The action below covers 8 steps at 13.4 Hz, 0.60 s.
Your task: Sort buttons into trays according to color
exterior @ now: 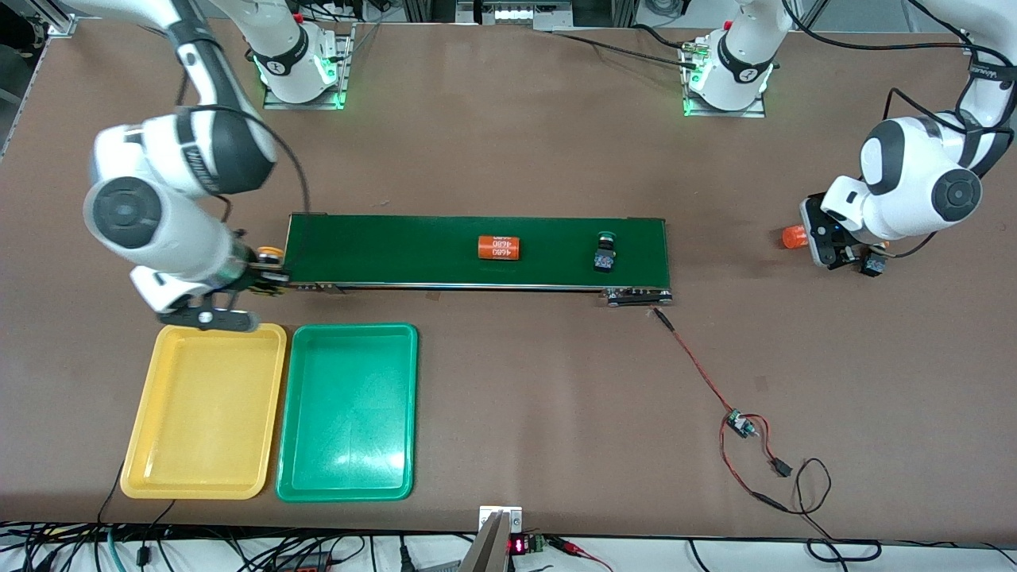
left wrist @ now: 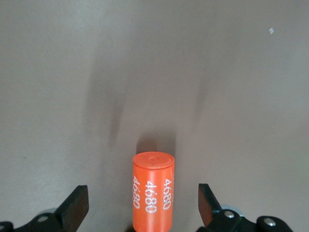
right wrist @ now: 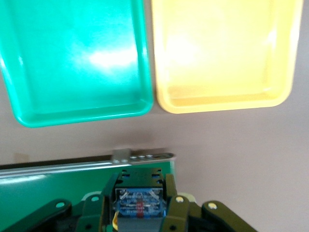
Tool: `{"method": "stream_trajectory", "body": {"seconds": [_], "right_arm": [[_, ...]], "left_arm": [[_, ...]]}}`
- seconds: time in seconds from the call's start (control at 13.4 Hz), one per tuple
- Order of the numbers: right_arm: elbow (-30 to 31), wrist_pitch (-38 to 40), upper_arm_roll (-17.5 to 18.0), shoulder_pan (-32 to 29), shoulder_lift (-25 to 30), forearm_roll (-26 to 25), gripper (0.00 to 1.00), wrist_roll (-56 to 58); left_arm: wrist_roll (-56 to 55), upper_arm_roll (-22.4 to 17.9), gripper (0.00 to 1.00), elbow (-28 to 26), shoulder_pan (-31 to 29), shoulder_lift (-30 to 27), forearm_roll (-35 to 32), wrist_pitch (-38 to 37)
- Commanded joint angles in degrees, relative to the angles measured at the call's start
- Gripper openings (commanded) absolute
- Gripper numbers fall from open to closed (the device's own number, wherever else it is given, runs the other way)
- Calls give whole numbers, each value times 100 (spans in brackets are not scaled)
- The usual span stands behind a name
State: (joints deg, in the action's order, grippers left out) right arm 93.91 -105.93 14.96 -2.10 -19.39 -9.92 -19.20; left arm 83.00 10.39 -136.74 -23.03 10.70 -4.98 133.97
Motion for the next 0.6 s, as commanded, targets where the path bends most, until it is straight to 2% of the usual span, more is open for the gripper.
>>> {"method": "stream_trajectory", "body": {"seconds": [0.0,0.22,0.52], "right_arm": [[40,169,77,-395,242,-193,18,774],[40,38,77,-983,182,-703,18,1592],[40,-665,68,-1441,-257,-1161,19,1990]], "left_arm": [[138,59,100,-405,-158,-68,-126,515],[585,59,100,-756,-527,-33,-126,1322],[964,59,100,-784,-624,90,-126,1676]]}}
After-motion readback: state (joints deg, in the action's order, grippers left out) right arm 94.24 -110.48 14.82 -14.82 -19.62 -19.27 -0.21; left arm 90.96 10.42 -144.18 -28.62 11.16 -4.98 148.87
